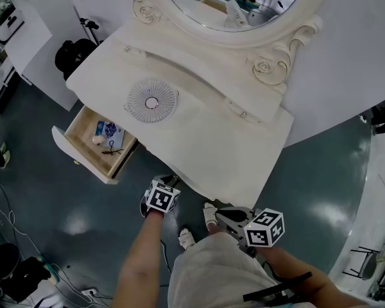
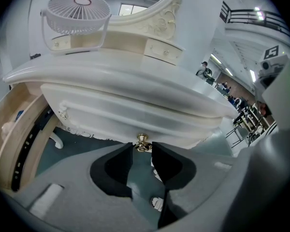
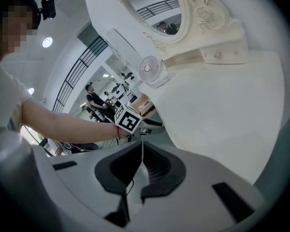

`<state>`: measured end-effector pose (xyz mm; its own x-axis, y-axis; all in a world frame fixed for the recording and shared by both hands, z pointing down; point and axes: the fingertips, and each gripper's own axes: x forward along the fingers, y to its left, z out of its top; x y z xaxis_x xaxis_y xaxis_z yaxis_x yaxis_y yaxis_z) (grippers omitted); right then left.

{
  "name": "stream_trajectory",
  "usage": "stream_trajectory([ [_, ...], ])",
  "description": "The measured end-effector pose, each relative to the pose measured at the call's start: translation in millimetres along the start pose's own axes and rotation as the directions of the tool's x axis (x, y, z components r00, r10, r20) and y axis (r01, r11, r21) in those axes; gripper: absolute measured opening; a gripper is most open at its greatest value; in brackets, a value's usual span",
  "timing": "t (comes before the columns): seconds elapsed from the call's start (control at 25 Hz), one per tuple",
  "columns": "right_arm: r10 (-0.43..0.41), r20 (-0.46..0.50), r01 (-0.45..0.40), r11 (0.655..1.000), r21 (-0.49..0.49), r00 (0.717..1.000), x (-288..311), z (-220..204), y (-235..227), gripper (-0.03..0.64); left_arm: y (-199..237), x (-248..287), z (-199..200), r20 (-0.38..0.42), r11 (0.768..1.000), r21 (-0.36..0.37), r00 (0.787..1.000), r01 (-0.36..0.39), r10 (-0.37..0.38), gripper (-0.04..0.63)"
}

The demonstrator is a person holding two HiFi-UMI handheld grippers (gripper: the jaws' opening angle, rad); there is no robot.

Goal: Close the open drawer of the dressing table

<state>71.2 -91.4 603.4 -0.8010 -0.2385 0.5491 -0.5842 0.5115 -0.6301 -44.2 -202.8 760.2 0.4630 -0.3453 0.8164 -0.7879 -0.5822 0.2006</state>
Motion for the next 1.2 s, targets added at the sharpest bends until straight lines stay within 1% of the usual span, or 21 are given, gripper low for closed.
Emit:
stream_trajectory([
  [0.68,-0.005,-0.008,0.005,1.000,0.012,1.000,6,3,-5,0.018,2,12,16,0.006,1.000,0.006,1.000,0.022,-0.022,0.127],
  [1.2,0.003,-0.014,-0.002,1.000,0.012,1.000,11,8,-7,0.018,1,13,17,0.006,0.999,0.003,0.999,0.033,-0.033,0.127],
])
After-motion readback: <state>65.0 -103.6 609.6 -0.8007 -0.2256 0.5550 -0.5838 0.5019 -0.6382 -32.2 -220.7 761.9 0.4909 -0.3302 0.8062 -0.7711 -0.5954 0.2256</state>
